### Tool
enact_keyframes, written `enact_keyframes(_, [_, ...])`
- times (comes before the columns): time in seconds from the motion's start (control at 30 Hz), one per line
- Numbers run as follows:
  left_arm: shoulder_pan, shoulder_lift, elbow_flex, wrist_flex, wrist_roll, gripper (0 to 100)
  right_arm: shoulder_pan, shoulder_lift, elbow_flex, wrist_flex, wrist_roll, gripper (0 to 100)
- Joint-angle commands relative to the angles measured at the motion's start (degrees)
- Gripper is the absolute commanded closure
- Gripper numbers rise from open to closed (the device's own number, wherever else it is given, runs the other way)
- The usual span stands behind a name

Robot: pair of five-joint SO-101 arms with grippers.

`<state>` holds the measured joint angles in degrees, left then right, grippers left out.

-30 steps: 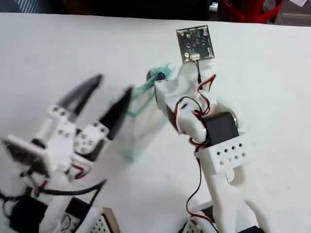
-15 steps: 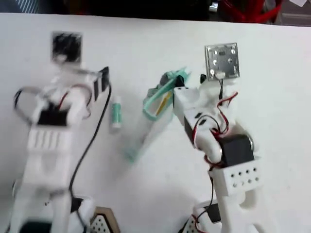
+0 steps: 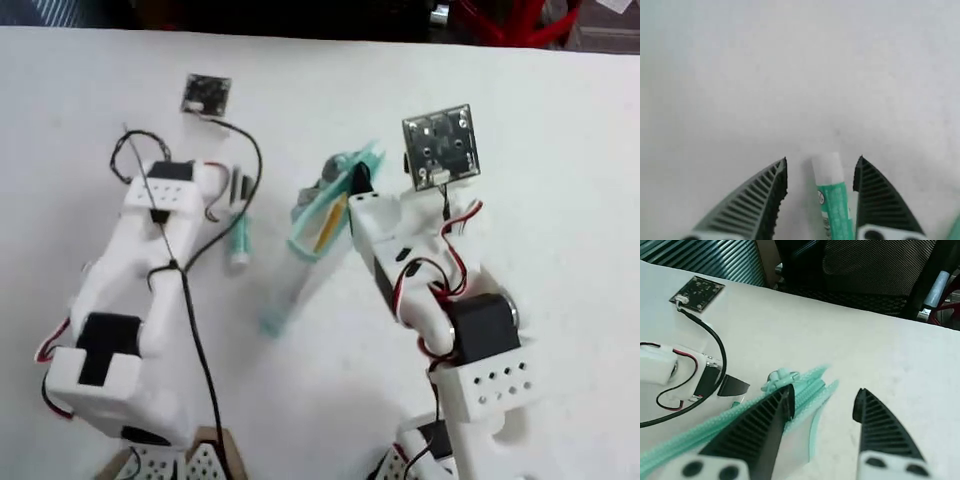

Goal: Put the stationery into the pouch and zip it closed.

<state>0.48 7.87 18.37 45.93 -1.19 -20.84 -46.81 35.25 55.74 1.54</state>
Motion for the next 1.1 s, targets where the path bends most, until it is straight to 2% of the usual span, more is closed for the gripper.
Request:
enact_keyframes(0.0, [0.9,1.7,-3.3,2.1,-0.1,78,-0.8,0.3,1.8,0.0,0.8,80.1])
enact_keyframes(0.17, [2.1,8.8,-5.5,2.7,-0.1,78,-0.8,0.3,1.8,0.0,0.8,80.1])
enact_keyframes(0.4, [2.1,16.4,-14.8,9.5,5.2,78,-0.8,0.3,1.8,0.0,0.8,80.1])
enact_keyframes(0.47, [2.1,18.2,-17.4,11.9,5.3,81,-0.8,0.3,1.8,0.0,0.8,80.1])
enact_keyframes(0.6, [2.2,20.6,-20.7,13.2,5.2,98,-0.8,0.3,1.8,0.0,0.8,80.1])
enact_keyframes(0.7, [2.2,21.3,-22.0,14.2,5.2,95,-0.8,0.3,1.8,0.0,0.8,80.1])
enact_keyframes(0.8, [2.2,20.7,-23.0,14.7,5.2,96,-0.8,0.3,1.8,0.0,0.8,80.1])
enact_keyframes(0.93, [2.9,13.4,-31.1,26.5,5.2,98,-0.8,0.4,1.8,-0.1,0.8,80.1])
enact_keyframes(1.07, [5.2,0.5,-41.8,38.2,5.2,98,-0.9,0.4,2.5,-0.5,0.8,80.1])
